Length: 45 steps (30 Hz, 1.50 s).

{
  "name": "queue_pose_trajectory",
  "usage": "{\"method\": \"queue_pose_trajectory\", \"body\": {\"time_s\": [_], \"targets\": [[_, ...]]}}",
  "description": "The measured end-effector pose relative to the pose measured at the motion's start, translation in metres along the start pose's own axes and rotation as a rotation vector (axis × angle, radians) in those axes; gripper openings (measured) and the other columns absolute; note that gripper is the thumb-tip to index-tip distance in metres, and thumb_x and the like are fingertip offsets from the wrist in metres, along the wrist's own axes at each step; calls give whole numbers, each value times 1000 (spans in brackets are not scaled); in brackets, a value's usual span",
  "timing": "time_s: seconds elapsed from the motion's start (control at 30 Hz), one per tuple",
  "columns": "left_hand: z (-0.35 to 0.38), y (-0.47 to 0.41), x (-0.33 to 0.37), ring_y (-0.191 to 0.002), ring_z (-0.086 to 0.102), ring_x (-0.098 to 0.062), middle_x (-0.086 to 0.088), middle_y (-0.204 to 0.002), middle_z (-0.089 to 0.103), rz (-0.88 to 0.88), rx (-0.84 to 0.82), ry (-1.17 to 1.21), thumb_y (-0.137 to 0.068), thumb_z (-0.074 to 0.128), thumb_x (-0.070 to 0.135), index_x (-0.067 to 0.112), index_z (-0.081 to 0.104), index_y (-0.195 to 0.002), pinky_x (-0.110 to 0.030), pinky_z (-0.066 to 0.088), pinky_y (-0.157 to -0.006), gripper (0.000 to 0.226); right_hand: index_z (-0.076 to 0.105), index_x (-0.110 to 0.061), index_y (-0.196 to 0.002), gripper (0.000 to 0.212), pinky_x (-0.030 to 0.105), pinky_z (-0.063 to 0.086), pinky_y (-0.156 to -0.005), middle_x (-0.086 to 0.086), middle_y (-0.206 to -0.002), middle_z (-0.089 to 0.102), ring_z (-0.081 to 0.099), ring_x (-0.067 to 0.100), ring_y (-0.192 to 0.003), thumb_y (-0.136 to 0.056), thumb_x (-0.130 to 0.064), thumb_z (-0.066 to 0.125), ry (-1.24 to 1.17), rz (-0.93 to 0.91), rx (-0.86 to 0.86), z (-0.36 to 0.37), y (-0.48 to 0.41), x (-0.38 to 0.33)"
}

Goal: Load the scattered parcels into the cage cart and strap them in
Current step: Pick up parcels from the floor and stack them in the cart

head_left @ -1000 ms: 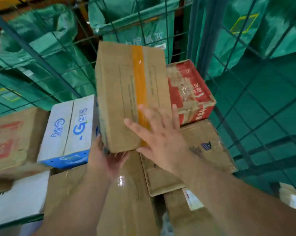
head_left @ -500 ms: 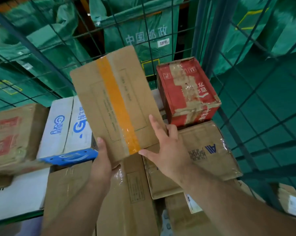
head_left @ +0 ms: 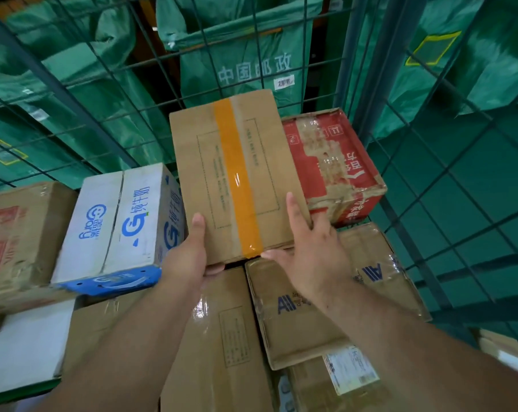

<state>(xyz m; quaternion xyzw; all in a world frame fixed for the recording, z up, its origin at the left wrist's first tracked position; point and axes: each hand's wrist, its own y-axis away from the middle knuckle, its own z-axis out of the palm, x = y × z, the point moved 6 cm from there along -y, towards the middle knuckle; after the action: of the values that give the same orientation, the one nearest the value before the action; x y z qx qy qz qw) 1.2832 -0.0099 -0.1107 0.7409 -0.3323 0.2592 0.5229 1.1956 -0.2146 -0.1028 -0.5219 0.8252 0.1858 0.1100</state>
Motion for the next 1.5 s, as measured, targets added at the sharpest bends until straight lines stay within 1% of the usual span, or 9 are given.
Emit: {"method": "queue_pose_trajectory", "body": {"time_s": [0.17, 0.6, 0.9, 1.07, 1.17, 1.23, 1.3, 1.37, 1.5], "targets": [[-4, -13, -9, -89, 72, -27, -8, -126, 64, -9, 45, -94, -87, 48, 80, 10, 50, -141, -33, 58, -62, 89, -23, -28, -158, 106, 42, 48, -97, 14, -136, 41, 54, 24, -108, -86, -85, 29, 242, -125, 2, -8, -6, -4], [14, -31, 33, -62, 56, -16, -2, -104, 64, -98, -66, -123, -86, 62, 72, 17, 51, -124, -46, 62, -81, 67, -6, -19, -163, 105, 53, 52, -95, 18, -139, 50, 58, 35, -119, -86, -81, 29, 453, -71, -107, -30, -42, -15], [-2, -4, 9, -89, 74, -28, 0, -152, 48, -137, -230, 38, -90, 55, 74, 29, 33, -154, -52, 53, -102, 82, -15, -21, -161, 102, 57, 38, -111, 22, -157, 33, 43, 42, -138, -95, -69, 45, 468, 57, -161, -38, -25, -21], [-49, 66, -70, -89, 68, -17, 3, -107, 67, -66, -240, -150, -103, 54, 42, 16, 59, -130, -37, 56, -93, 38, 15, -25, -159, 67, 51, 45, -106, 14, -150, 38, 44, 34, -133, -102, -46, 42, 43, 74, -97, -9, 99, -8], [-95, 134, -142, -85, 66, -18, -7, -103, 74, -163, -344, -261, -99, 61, 30, 15, 72, -107, -35, 53, -81, 20, 57, -24, -113, 17, 32, 52, -78, -4, -97, 56, 57, 17, -86, -97, -28, 58, -394, 182, -327, 45, 221, -6], [-117, 171, -180, -84, 66, -18, -10, -105, 75, -176, -380, -322, -99, 63, 31, 18, 72, -99, -35, 54, -79, 16, 68, -17, -88, 22, 25, 48, -63, 7, -83, 59, 59, 24, -74, -77, -18, 87, -615, 286, -495, 91, 290, -3], [-148, 207, -205, -87, 67, -18, -8, -105, 74, -194, -408, -340, -101, 60, 33, 19, 70, -98, -37, 55, -85, 17, 72, -11, -97, 15, 31, 59, -72, 35, -118, 59, 60, 50, -104, -86, -9, 81, -816, 460, -608, 118, 364, -3], [-167, 236, -225, -91, 69, -18, -4, -105, 73, -213, -442, -332, -101, 58, 32, 19, 69, -99, -39, 55, -89, 18, 67, -11, -111, 15, 39, 58, -88, 26, -123, 64, 66, 36, -107, -102, -22, 61, -978, 775, -550, 128, 423, -9], [-196, 296, -240, -84, 67, -17, -5, -104, 73, -94, -551, -376, -101, 58, 27, 18, 68, -98, -29, 51, -73, 13, 67, -14, -101, 19, 26, 48, -60, 7, -99, 72, 66, 18, -82, -104, -28, 55, -1077, 884, -307, 93, 495, -37]]}}
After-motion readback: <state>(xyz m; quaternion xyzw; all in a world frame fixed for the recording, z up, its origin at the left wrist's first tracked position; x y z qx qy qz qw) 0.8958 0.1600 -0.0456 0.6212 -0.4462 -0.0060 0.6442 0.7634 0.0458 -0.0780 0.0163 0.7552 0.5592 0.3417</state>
